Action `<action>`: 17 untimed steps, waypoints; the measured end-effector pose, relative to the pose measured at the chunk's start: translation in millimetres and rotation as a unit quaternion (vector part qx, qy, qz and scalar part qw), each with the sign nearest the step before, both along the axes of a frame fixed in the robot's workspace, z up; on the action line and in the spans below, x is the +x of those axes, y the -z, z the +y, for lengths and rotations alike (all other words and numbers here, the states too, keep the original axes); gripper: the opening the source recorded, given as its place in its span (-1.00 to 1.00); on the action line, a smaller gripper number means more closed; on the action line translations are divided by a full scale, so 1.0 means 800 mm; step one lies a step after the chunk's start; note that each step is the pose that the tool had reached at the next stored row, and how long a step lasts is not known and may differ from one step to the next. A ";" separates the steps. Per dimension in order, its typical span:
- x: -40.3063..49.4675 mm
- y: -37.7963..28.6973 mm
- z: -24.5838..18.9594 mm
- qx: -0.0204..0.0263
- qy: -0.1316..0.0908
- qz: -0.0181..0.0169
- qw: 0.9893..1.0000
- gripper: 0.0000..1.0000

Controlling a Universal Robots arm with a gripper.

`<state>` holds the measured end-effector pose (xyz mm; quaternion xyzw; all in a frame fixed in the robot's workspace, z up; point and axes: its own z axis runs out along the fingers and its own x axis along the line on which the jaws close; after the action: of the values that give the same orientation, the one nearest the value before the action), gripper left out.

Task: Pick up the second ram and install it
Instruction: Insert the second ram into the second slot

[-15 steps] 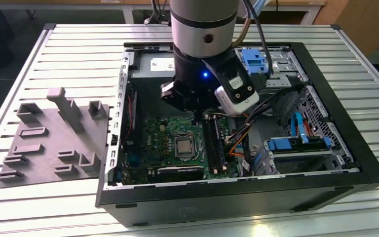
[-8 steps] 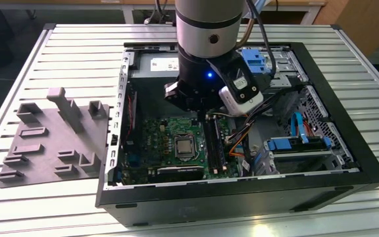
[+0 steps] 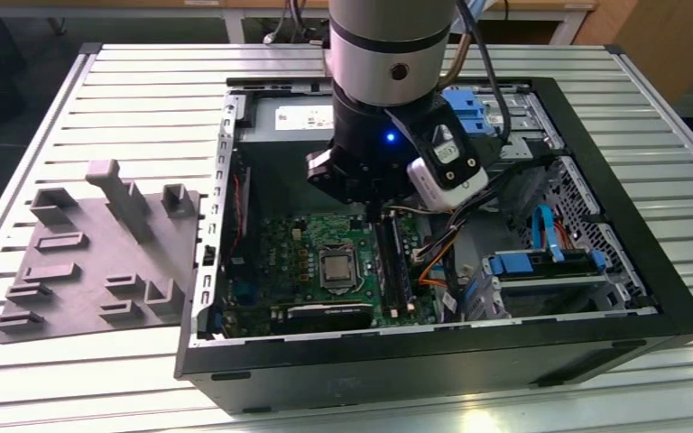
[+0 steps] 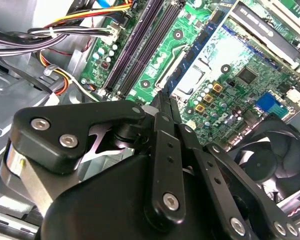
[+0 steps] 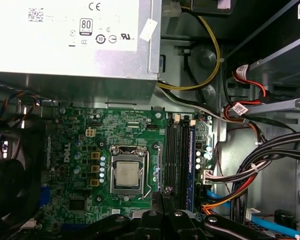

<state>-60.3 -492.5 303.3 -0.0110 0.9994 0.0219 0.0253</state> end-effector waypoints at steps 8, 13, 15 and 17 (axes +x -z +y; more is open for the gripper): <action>0.006 0.0007 0.0001 0.000 0.000 0.000 1.000 -0.76; 0.008 0.0031 0.0002 0.000 0.000 0.000 1.000 -0.76; 0.008 0.0044 0.0002 0.000 0.000 0.000 1.000 -0.76; 0.008 0.0063 0.0002 0.000 0.000 0.000 1.000 -0.76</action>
<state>-53.8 -492.3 298.3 -0.0107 0.9994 0.0219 0.0253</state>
